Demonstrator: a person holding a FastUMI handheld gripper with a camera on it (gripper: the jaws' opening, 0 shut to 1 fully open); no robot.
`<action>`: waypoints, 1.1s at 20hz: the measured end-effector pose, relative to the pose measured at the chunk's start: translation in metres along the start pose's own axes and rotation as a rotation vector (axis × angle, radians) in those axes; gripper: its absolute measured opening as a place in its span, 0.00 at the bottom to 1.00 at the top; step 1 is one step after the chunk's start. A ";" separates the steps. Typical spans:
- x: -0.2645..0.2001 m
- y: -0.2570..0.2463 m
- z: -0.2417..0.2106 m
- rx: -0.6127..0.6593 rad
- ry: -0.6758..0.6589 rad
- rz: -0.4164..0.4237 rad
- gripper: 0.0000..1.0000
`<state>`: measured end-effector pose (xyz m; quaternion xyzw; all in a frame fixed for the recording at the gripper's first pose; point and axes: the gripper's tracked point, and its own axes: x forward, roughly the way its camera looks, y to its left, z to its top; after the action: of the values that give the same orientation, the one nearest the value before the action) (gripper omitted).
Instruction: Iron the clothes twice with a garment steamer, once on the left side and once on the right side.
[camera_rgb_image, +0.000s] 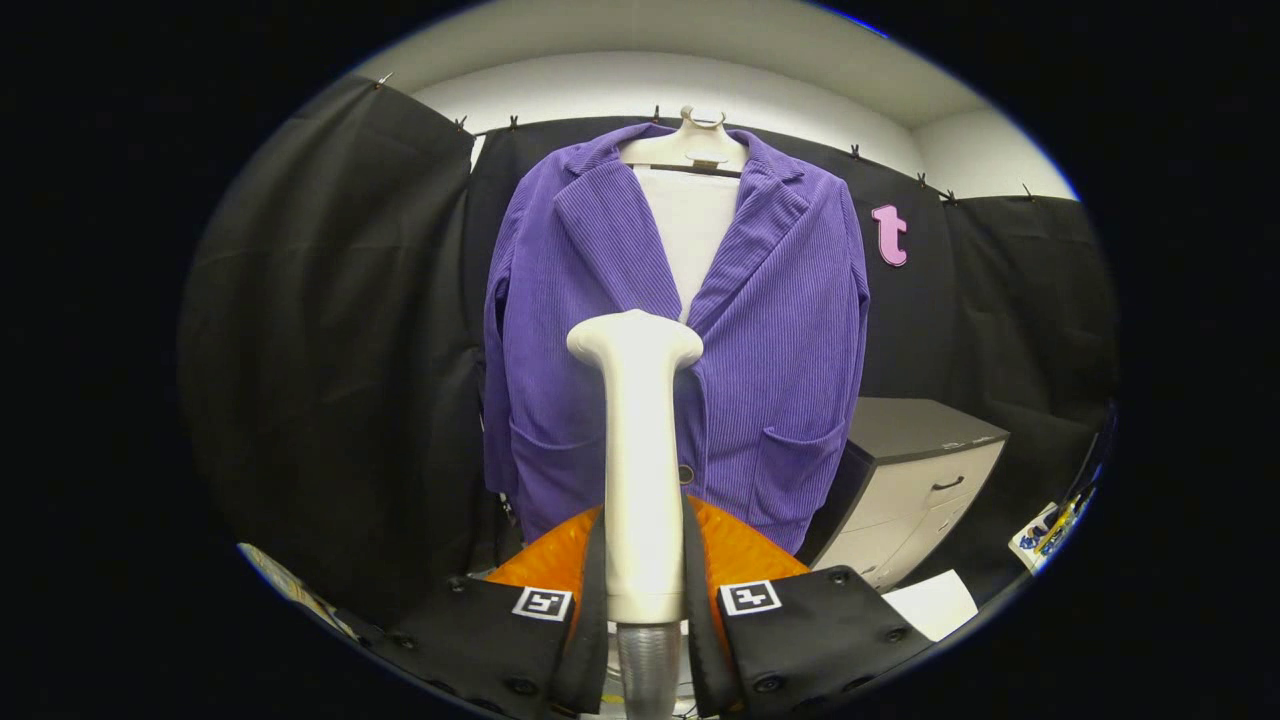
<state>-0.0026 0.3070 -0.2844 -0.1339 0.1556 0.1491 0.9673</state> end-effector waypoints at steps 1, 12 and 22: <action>-0.001 0.001 -0.006 -0.006 0.006 0.002 0.41; -0.002 -0.004 -0.083 -0.019 0.141 0.005 0.41; -0.006 0.000 -0.146 -0.029 0.241 0.039 0.41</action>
<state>-0.0464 0.2607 -0.4155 -0.1616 0.2712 0.1530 0.9364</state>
